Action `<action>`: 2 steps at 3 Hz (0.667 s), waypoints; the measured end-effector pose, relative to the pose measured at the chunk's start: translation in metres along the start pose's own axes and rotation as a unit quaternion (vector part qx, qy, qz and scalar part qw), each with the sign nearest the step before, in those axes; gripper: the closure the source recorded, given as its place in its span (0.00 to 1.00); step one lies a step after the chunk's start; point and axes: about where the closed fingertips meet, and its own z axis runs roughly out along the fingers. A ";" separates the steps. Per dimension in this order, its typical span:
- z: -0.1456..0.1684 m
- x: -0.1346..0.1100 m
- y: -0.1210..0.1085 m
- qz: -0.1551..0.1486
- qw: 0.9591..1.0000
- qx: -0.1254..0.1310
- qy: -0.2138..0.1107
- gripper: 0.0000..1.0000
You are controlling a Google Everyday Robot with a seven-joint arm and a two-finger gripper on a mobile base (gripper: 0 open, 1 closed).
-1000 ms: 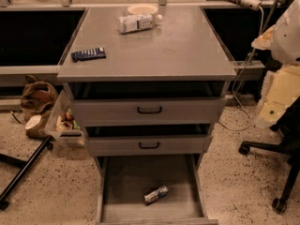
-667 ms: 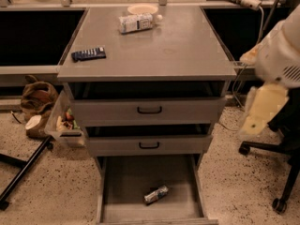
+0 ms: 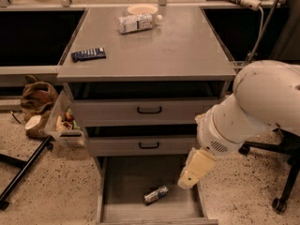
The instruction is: Pick redbull can from bottom drawer and place on counter
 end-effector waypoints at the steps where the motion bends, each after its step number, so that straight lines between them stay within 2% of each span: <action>1: 0.000 0.000 0.000 0.000 1.000 0.000 0.000 0.00; 2: 0.028 0.002 -0.009 -0.002 1.000 0.006 -0.015 0.00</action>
Offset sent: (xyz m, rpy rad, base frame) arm 0.0672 0.0186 -0.1319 0.1161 -0.1119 0.0088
